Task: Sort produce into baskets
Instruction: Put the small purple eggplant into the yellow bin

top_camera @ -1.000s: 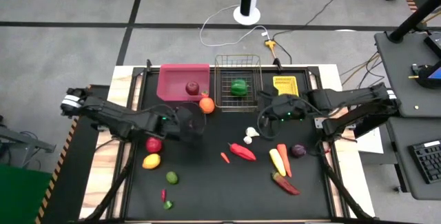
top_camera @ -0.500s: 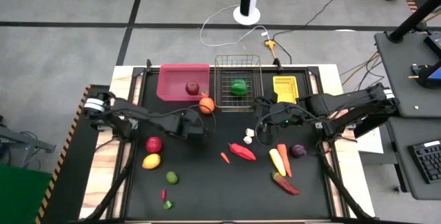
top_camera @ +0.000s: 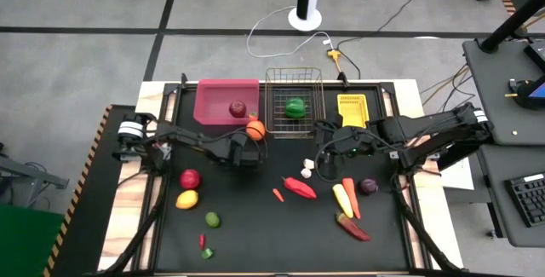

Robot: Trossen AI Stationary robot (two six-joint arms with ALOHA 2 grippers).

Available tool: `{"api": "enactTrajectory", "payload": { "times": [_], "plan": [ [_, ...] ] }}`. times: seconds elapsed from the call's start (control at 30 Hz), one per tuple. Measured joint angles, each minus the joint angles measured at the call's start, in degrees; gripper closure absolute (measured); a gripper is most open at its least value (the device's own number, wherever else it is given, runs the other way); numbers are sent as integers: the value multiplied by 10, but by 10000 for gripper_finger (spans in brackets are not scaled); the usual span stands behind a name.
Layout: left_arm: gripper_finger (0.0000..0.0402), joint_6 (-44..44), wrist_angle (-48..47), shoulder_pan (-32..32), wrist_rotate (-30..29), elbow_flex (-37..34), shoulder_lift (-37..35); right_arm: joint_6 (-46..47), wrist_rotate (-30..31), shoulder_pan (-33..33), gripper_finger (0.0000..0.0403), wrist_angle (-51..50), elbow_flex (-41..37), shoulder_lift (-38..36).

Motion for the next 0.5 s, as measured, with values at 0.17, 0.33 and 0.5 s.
{"api": "enactTrajectory", "payload": {
  "times": [0.17, 0.33, 0.5],
  "plan": [
    [92, 0, 1, 0, 9, 0, 3, -3, 0, 0, 76, 10, -5, 0],
    [95, 0, 2, 0, 15, 0, 4, -4, 0, 0, 77, 14, -13, 0],
    [153, 0, 3, 0, 22, 0, 3, -1, 0, 0, 78, 14, -18, 1]
  ]
}}
